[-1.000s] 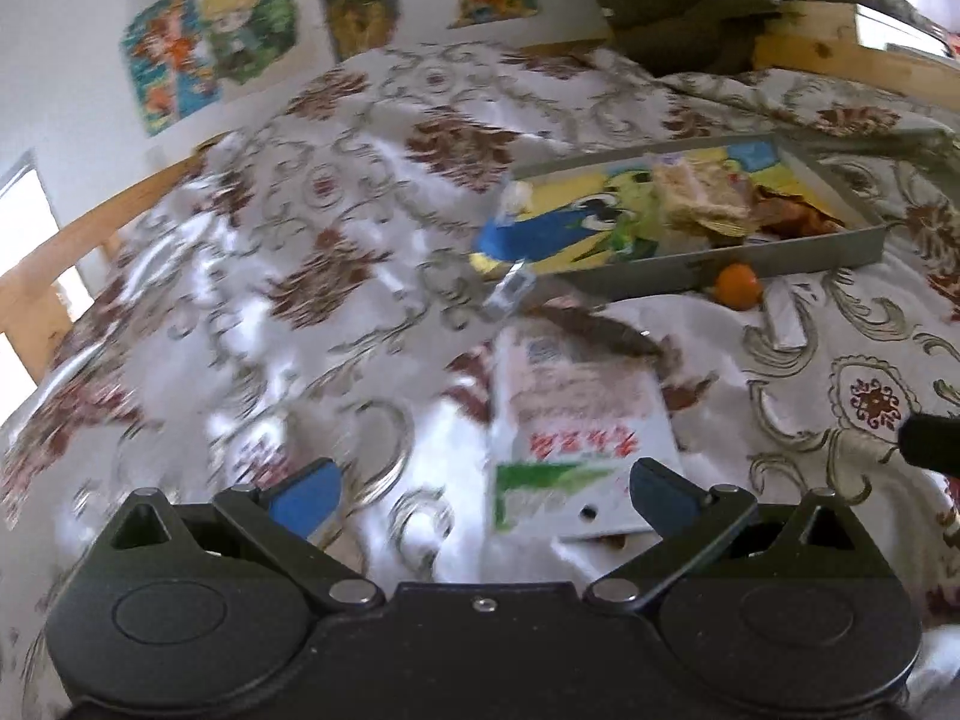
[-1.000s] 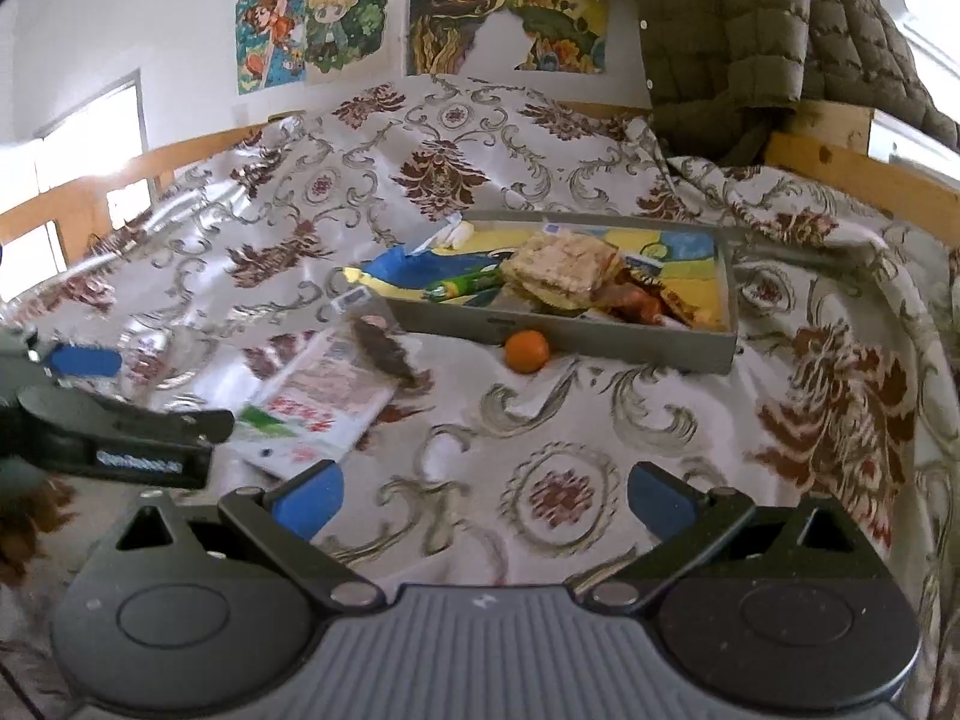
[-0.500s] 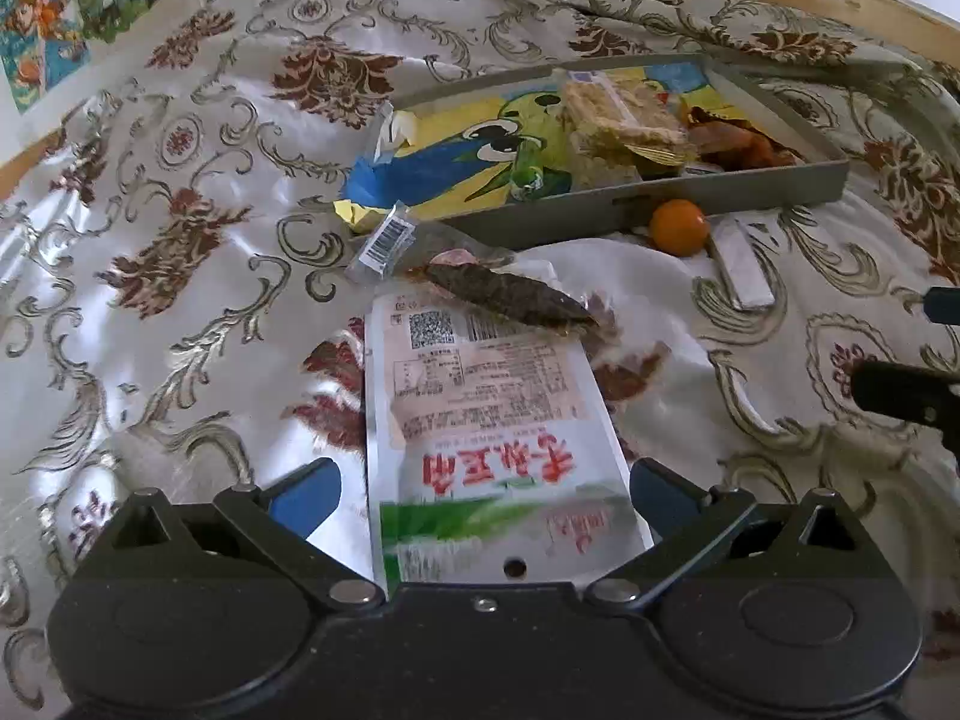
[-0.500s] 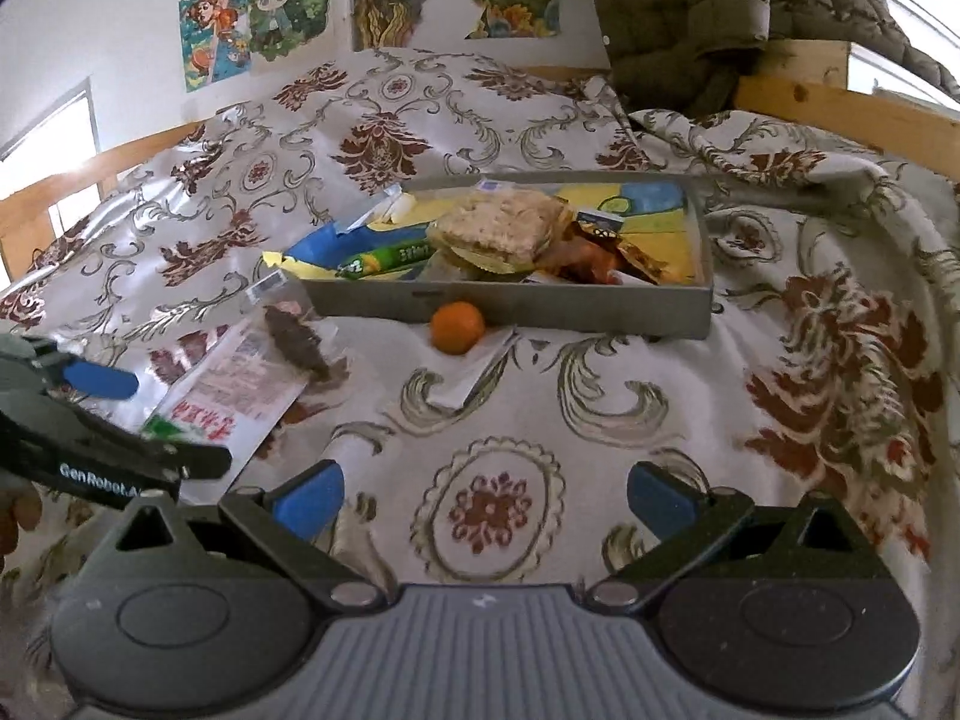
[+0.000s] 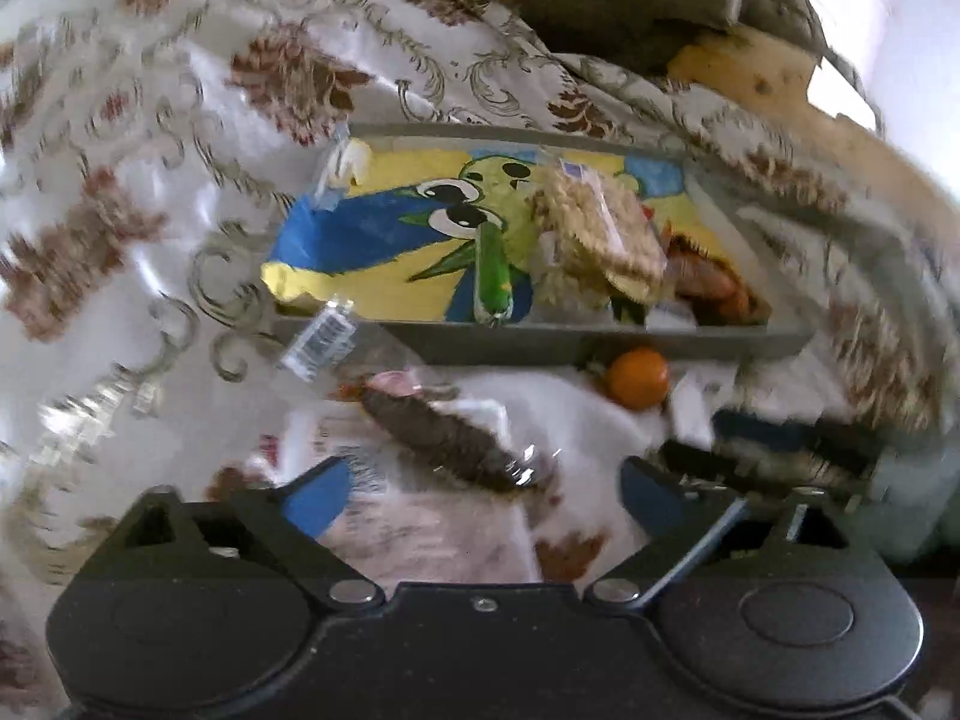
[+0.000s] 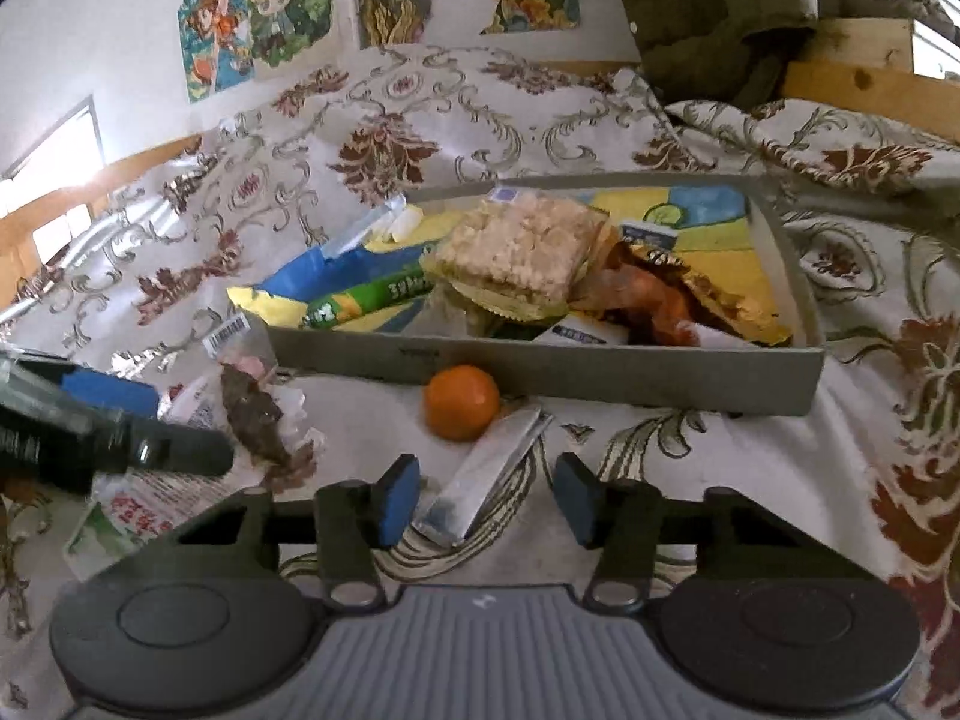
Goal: Organize snacks
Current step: 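Move left gripper to the brown meat stick while right gripper reaches the slim white packet, then close left gripper on the meat stick while right gripper closes on the white packet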
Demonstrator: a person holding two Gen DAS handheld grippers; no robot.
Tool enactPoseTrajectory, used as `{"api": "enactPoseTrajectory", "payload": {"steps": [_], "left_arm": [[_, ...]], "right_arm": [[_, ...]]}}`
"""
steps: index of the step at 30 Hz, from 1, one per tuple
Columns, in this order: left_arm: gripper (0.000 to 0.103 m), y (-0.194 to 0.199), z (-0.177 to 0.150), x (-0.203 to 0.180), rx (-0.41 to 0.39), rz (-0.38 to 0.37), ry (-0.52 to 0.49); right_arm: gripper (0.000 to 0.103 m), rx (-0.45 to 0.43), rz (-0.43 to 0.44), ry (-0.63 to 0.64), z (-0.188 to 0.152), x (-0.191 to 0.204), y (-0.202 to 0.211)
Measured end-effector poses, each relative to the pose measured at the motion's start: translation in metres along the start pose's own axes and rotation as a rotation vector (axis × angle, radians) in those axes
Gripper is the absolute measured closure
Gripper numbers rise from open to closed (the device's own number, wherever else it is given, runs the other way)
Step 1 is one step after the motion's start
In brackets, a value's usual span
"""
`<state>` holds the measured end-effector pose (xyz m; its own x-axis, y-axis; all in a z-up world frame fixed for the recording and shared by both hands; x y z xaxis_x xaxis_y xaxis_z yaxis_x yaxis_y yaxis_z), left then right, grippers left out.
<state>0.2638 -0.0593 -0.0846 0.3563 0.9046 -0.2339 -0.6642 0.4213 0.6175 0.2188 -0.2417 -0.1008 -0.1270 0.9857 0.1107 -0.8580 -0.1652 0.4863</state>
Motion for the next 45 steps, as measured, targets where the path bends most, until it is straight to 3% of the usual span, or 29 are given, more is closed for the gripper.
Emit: {"api": "enactPoseTrajectory", "payload": {"steps": [2,5,10,12,15,19,23,25,27,31,32,36,38,40,42,45], "left_arm": [[0.022,-0.011,0.000,0.004,0.021,-0.017,0.069],[0.025,-0.021,0.001,0.003,0.013,0.009,0.081],[0.044,-0.025,0.007,0.007,-0.003,0.078,0.139],[0.059,-0.023,0.006,0.010,-0.012,0.104,0.156],[0.071,-0.020,0.003,0.014,-0.018,0.091,0.188],[0.103,-0.019,-0.005,0.010,0.028,0.090,0.192],[0.099,-0.018,-0.006,0.011,0.012,0.085,0.220],[0.082,-0.017,-0.004,0.016,-0.010,0.092,0.283],[0.072,-0.019,0.000,0.018,-0.026,0.085,0.308],[0.034,-0.024,0.010,0.013,-0.064,0.090,0.291],[0.033,-0.026,0.013,0.012,-0.067,0.092,0.290],[0.034,-0.038,0.017,0.008,-0.054,0.130,0.261],[0.043,-0.041,0.018,0.006,-0.047,0.170,0.219],[0.068,-0.043,0.017,0.007,-0.034,0.217,0.181],[0.076,-0.040,0.014,0.012,-0.039,0.228,0.176],[0.081,-0.030,0.009,0.018,-0.042,0.212,0.223]], "right_arm": [[0.051,0.009,-0.001,0.009,-0.003,0.001,-0.003],[0.051,0.023,-0.004,0.014,-0.005,0.001,-0.007],[0.052,0.022,-0.006,0.010,-0.006,0.001,-0.008],[0.057,0.020,-0.019,0.007,-0.007,0.001,-0.005],[0.073,0.015,-0.036,0.001,-0.007,0.000,-0.002],[0.087,0.015,-0.027,-0.024,-0.006,-0.002,0.001],[0.092,0.018,-0.017,-0.058,-0.005,-0.006,0.003],[0.092,0.018,-0.013,-0.066,-0.006,-0.007,0.005],[0.092,0.018,-0.011,-0.069,-0.006,-0.007,0.005],[0.091,0.010,0.000,-0.071,-0.005,-0.008,0.005],[0.091,0.006,0.003,-0.071,-0.004,-0.008,0.005],[0.088,-0.003,0.009,-0.067,-0.003,-0.008,0.002],[0.086,-0.004,0.011,-0.067,-0.003,-0.008,0.000],[0.085,-0.003,0.014,-0.069,-0.002,-0.008,0.000],[0.085,-0.004,0.016,-0.067,-0.002,-0.007,0.000],[0.092,-0.011,0.013,-0.051,-0.001,-0.005,0.002]]}}
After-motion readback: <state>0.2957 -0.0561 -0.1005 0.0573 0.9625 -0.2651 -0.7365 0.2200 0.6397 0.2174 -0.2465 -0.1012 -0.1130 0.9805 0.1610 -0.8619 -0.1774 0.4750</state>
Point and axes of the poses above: each gripper's, at about its wrist camera, not at the fingertips, and y roughly against the way its jaws point, x to its left, z to its top, the point moved 6 cm from there along -y, roughly the way its jaws point, and after that the axes turned 6 degrees about -x, right-handed, at the moved point
